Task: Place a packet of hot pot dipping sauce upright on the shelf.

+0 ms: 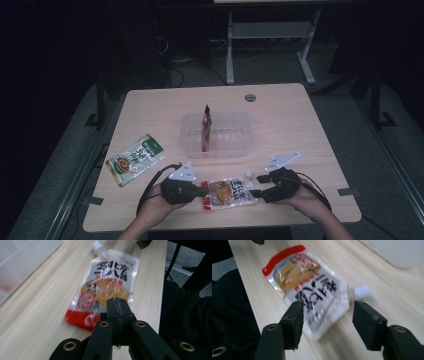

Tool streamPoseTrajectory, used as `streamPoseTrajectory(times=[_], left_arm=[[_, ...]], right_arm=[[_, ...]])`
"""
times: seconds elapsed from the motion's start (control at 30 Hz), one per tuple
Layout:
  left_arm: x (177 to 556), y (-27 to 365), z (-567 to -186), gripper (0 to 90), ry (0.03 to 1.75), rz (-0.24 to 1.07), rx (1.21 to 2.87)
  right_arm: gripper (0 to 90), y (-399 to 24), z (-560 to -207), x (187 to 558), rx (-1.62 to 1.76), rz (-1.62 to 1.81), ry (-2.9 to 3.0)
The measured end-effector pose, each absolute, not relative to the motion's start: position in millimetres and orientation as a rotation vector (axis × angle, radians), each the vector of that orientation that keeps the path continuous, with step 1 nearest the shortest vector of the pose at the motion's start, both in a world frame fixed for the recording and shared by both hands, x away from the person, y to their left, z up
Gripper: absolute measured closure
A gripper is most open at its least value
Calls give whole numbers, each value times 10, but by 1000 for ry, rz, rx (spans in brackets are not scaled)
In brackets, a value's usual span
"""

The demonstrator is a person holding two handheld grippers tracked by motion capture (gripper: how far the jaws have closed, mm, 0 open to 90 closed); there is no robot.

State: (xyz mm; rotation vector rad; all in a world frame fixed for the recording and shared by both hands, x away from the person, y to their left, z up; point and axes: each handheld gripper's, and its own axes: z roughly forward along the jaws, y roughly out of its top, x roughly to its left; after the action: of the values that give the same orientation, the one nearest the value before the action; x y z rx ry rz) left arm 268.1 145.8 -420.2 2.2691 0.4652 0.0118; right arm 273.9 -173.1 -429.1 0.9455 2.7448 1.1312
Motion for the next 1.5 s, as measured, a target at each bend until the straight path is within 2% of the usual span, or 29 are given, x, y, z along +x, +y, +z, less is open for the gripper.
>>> streamPoseTrajectory(times=[0.13, 0.5, 1.5], left_arm=[[2755, 1249, -4253, 895, 443, -5, 2285], [2899, 886, -4508, 896, 441, -10, 2404], [2902, 841, -4572, 898, 453, 7, 2442]], right_arm=[[345, -1851, -4349, 2698, 995, 1132, 2747], [335, -1795, -4409, 2729, 966, 1113, 2773], [354, -1537, -4604, 2829, 966, 1112, 2885]])
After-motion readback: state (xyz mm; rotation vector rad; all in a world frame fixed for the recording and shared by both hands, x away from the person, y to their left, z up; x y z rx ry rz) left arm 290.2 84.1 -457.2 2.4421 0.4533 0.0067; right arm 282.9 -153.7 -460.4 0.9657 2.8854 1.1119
